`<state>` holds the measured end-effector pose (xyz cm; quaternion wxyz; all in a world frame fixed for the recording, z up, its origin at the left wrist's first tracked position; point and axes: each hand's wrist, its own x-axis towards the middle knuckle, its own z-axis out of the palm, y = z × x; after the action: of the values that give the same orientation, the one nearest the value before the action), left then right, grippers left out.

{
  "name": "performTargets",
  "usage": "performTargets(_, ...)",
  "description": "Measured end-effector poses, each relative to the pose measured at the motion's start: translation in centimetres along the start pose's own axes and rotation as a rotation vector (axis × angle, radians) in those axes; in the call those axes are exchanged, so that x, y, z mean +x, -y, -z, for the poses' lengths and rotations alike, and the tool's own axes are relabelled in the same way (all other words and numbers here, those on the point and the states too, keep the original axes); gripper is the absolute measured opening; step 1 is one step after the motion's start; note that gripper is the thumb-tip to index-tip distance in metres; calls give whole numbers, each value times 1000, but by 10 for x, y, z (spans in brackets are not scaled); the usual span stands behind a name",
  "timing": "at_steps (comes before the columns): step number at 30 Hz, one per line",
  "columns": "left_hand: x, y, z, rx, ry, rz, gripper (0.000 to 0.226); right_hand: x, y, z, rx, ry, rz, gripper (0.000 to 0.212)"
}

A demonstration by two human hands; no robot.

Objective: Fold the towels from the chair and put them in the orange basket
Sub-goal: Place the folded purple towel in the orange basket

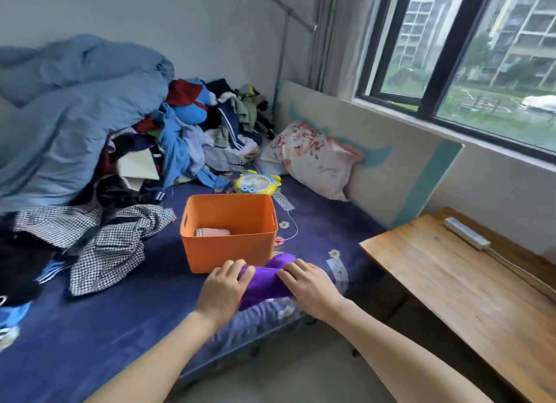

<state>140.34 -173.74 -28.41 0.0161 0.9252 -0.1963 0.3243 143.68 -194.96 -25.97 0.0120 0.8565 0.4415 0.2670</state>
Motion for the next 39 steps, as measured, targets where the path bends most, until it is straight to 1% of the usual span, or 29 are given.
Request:
performTargets(3,-26,16,-6,60,-21,59,36,26,11,-14,35,39,62,38)
performTargets(6,-47,37,-15,67,42,141,56,51,20,-31,73,78,109,45)
performTargets(9,-61,51,-22,101,78,187,37,65,23,-51,135,89,148,46)
performTargets(13,-55,65,-25,100,152,218,39,79,16,-66,161,53,175,45)
performTargets(18,-6,85,-47,117,163,253,39,112,-35,-97,203,20,196,49)
performTargets(19,6,87,-52,114,175,246,43,117,-48,-105,203,11,211,48)
performTargets(21,25,91,-62,98,231,236,69,123,-69,-118,199,5,235,48)
performTargets(22,36,94,-68,109,247,252,77,126,-80,-123,196,5,230,48)
performTargets(23,45,97,-74,126,254,264,79,130,-90,-128,184,-2,220,49)
performTargets(24,55,99,-80,136,258,277,79,133,-99,-134,182,-10,213,47)
performTargets(25,63,102,-86,144,250,278,78,135,-107,-140,192,-24,207,40)
performTargets(26,71,104,-93,158,253,276,74,137,-116,-146,202,-27,205,30)
performTargets(27,77,106,-99,180,242,261,66,140,-122,-150,212,-36,198,26)
performTargets(29,89,114,-108,206,220,253,42,150,-133,-158,234,-69,187,35)
performTargets(30,94,119,-112,212,214,254,38,155,-138,-160,247,-65,175,35)
performTargets(33,113,140,-121,235,194,261,39,176,-151,-175,292,-80,170,21)
performTargets(34,119,146,-123,238,185,258,39,182,-154,-178,314,-78,157,24)
performTargets(35,124,155,-126,237,174,253,37,189,-155,-183,339,-78,154,36)
performTargets(36,129,163,-129,227,176,257,36,196,-158,-189,356,-61,143,44)
performTargets(39,139,188,-146,199,179,243,36,215,-161,-204,344,-41,125,36)
